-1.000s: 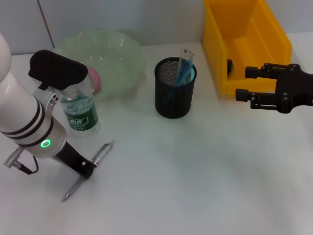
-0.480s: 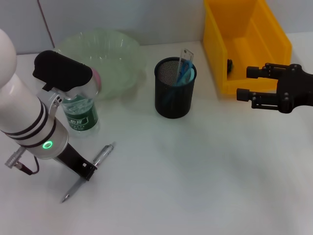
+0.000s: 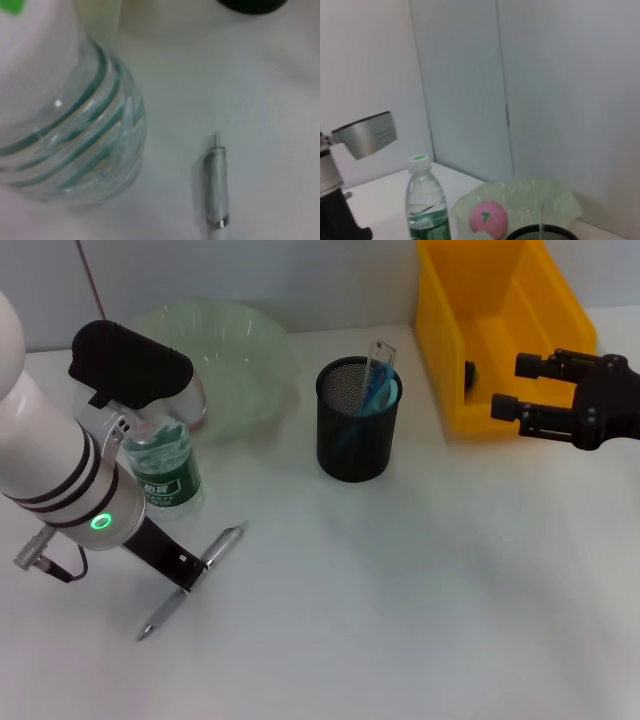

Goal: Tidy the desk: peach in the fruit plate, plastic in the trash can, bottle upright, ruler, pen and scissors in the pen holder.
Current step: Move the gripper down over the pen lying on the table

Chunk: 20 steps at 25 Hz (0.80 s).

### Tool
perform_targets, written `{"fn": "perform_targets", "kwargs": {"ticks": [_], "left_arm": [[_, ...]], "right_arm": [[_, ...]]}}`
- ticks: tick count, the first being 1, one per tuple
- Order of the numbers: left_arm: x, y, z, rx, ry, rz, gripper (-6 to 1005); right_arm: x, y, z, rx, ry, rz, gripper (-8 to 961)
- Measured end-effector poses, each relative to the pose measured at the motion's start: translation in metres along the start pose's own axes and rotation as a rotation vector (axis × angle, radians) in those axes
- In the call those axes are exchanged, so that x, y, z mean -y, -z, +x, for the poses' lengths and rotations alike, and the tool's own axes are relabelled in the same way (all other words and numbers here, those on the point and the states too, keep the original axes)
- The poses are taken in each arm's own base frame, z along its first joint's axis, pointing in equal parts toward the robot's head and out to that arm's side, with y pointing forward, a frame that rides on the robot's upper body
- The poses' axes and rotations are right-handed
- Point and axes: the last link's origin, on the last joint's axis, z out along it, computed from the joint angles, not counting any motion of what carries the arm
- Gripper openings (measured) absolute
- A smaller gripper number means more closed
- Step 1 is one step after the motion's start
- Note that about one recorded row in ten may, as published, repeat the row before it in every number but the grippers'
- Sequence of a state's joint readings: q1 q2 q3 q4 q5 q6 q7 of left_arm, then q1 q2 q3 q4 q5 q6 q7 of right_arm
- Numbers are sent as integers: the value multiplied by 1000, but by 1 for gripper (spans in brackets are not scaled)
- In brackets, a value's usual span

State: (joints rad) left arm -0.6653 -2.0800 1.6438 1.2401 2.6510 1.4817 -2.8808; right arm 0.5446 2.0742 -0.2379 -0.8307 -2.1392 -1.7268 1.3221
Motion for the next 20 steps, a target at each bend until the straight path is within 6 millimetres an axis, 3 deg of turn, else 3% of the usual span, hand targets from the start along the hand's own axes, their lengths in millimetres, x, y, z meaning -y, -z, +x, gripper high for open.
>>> {"fn": "perform_targets", "kwargs": {"ticks": [14, 20], "left_arm": [[0, 1, -2, -1, 8, -5, 24], [1, -1, -3, 5, 15, -6, 82]], "right_arm": [[0, -1, 0, -1, 4, -5, 726], [0, -1, 0, -2, 4, -6, 726]]}}
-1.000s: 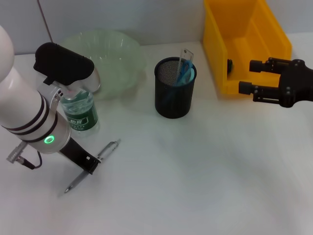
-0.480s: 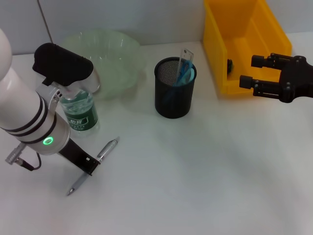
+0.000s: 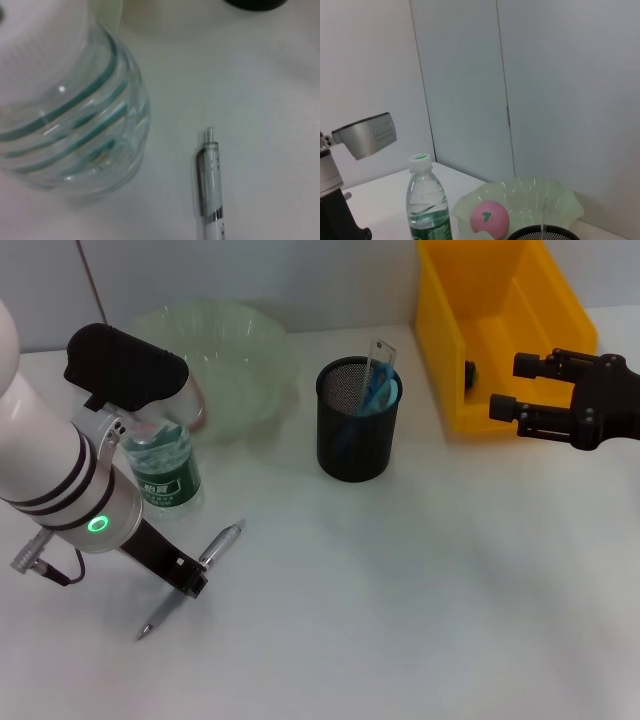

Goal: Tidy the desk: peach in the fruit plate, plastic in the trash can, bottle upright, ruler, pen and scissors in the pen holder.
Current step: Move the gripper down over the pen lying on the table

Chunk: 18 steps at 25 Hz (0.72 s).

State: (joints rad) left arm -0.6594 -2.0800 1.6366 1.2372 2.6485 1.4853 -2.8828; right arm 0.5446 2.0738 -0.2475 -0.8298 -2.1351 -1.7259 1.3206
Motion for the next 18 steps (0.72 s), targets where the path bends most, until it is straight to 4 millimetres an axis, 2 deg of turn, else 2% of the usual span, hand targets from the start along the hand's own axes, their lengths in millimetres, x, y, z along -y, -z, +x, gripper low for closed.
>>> {"fn": "perform_targets", "kwargs": {"ticks": [5, 18], "left_arm": [[1, -4, -1, 18, 6, -3, 288], [3, -9, -3, 39, 15, -2, 373]], "right_arm": [[0, 0, 0, -1, 0, -1, 726], [0, 0, 0, -1, -1, 0, 726]]}}
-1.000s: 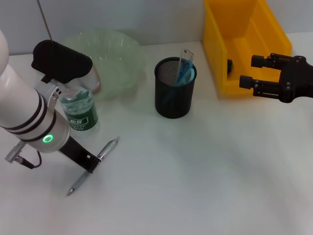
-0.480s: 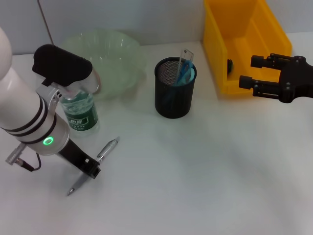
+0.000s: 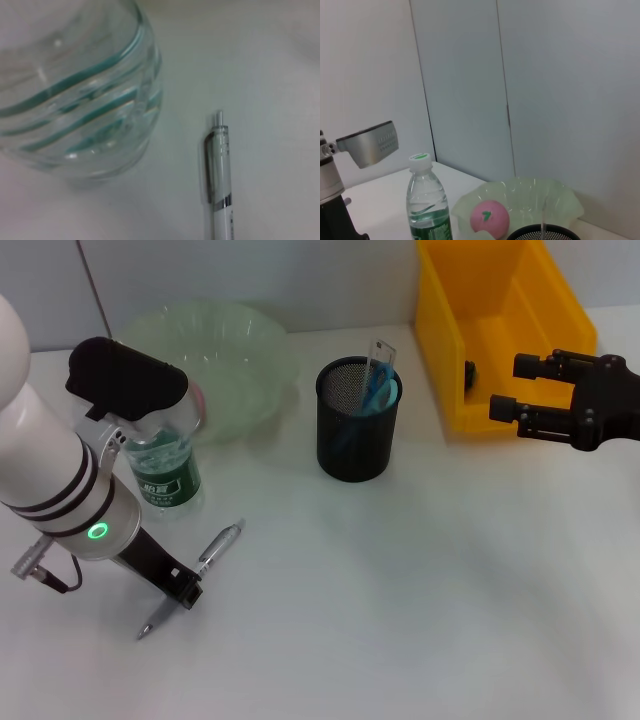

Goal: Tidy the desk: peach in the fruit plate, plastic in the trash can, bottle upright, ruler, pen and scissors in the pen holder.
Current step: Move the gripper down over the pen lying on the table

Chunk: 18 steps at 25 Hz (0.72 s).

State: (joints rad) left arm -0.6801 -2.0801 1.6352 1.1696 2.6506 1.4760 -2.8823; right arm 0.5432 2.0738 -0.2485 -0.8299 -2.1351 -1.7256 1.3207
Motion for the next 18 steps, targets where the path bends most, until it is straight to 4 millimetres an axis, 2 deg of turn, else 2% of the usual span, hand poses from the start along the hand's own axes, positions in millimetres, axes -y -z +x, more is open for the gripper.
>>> {"fn": "perform_targets", "kwargs": {"ticks": [18], "left_arm": [[-1, -2, -1, 11, -6, 3, 473]], "right_arm": [[0, 0, 0, 0, 2, 0, 725]]}}
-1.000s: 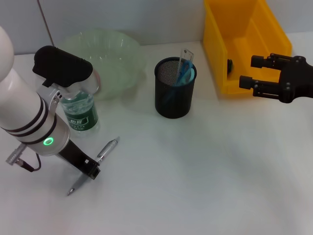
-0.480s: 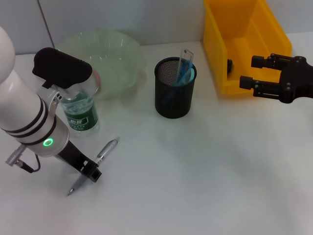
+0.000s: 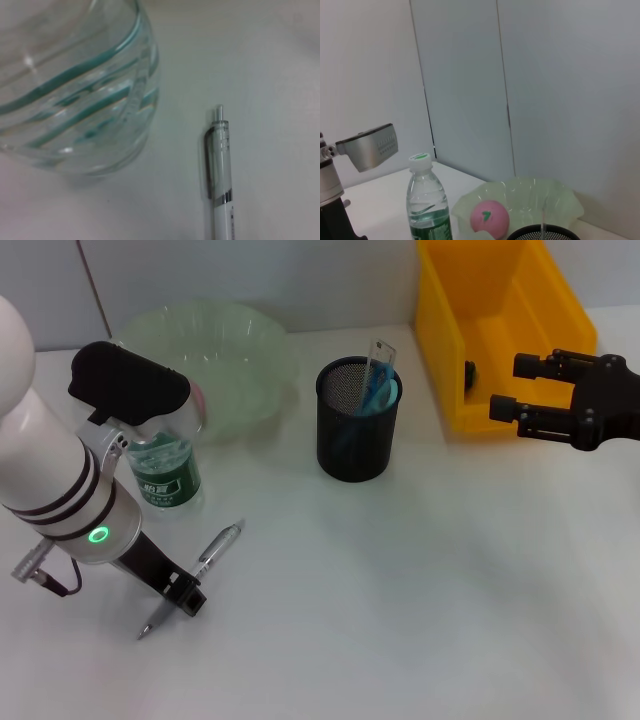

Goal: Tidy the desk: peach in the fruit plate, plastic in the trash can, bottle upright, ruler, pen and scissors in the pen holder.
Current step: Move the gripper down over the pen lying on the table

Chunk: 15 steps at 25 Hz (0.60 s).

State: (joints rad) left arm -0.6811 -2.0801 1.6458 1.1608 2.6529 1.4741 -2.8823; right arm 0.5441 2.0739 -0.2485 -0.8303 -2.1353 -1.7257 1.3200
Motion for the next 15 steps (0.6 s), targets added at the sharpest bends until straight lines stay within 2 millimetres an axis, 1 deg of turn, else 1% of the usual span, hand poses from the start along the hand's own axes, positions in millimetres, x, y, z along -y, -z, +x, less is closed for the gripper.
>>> {"fn": "perform_targets", "kwargs": {"ticks": [8, 15], "left_arm": [[1, -2, -1, 9, 0, 3, 470], [-4, -4, 0, 24, -48, 33, 467]], "right_arm": [[0, -1, 0, 1, 10, -1, 726], [0, -1, 0, 1, 10, -1, 726]]}}
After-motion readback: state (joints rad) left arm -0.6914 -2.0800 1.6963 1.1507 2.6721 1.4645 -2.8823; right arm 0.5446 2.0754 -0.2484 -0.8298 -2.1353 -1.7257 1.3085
